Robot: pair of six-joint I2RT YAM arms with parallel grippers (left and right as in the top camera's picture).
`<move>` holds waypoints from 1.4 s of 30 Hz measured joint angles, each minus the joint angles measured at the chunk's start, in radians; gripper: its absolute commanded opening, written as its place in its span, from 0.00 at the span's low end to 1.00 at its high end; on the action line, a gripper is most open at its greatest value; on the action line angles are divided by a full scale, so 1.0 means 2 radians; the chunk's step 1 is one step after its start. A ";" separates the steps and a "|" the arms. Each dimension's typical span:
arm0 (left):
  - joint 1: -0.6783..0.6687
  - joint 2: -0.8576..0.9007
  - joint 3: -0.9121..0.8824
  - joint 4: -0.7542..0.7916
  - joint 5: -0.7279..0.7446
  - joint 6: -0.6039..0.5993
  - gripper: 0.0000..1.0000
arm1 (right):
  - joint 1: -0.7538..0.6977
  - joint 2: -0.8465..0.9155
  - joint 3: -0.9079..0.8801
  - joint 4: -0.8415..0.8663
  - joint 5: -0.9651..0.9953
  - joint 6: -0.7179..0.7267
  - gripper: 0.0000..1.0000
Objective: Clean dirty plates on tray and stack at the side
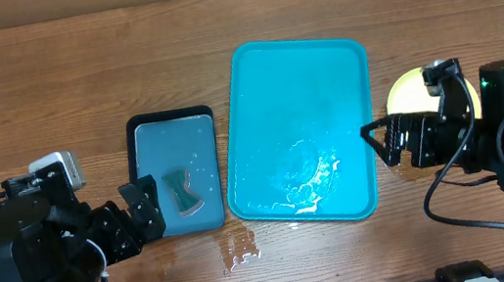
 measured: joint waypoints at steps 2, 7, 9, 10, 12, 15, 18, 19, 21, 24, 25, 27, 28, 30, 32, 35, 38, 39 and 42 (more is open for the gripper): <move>0.000 0.000 0.000 0.000 0.000 0.000 1.00 | 0.002 -0.006 -0.013 0.052 0.032 -0.001 1.00; 0.000 0.001 0.000 -0.001 0.000 0.000 1.00 | 0.003 -0.092 -0.156 0.260 0.084 -0.003 1.00; 0.000 0.001 -0.001 -0.001 0.000 0.000 1.00 | 0.003 -0.146 -0.230 0.321 0.091 -0.002 1.00; 0.000 0.001 -0.001 -0.002 0.000 0.000 1.00 | 0.003 -0.177 -0.266 0.342 0.092 -0.001 1.00; 0.000 0.001 0.000 -0.002 0.000 0.000 1.00 | 0.002 -0.247 -0.338 0.375 0.096 -0.001 1.00; 0.000 0.001 0.000 -0.002 0.000 0.000 1.00 | -0.009 -0.352 -0.422 0.407 0.097 -0.001 1.00; 0.000 0.001 -0.001 -0.001 0.000 0.000 1.00 | -0.031 -0.430 -0.466 0.416 0.098 -0.001 1.00; 0.000 0.001 -0.001 -0.002 0.000 0.000 1.00 | -0.041 -0.456 -0.479 0.418 0.099 -0.001 1.00; 0.000 0.001 -0.001 -0.002 0.000 0.000 1.00 | -0.058 -0.492 -0.497 0.425 0.099 -0.001 1.00; 0.000 0.001 -0.001 -0.002 0.000 0.000 1.00 | -0.068 -0.500 -0.507 0.435 0.099 -0.001 0.99; 0.000 0.001 -0.001 -0.002 0.000 0.000 1.00 | -0.070 -0.500 -0.511 0.437 0.099 -0.001 1.00; 0.000 0.001 -0.001 -0.002 0.000 0.000 1.00 | -0.070 -0.500 -0.522 0.450 0.099 -0.001 1.00; 0.000 0.001 -0.001 -0.002 0.000 0.000 1.00 | -0.070 -0.500 -0.531 0.464 0.099 -0.001 1.00; 0.000 0.001 -0.001 -0.002 0.000 0.000 1.00 | -0.070 -0.501 -0.554 0.505 0.099 -0.001 1.00; 0.000 0.001 0.000 -0.002 0.000 0.000 1.00 | -0.070 -0.501 -0.582 0.566 0.099 -0.002 1.00; 0.000 0.001 -0.001 -0.002 0.000 0.000 1.00 | -0.070 -0.501 -0.613 0.584 0.104 -0.001 1.00; 0.000 0.001 -0.001 -0.002 0.000 0.000 1.00 | -0.070 -0.502 -0.613 0.578 0.106 -0.001 1.00; 0.000 0.001 -0.001 -0.002 0.000 0.000 1.00 | -0.070 -0.502 -0.613 0.566 0.107 -0.001 1.00; 0.000 0.001 -0.001 -0.002 0.000 0.000 1.00 | -0.070 -0.502 -0.613 0.552 0.108 -0.001 1.00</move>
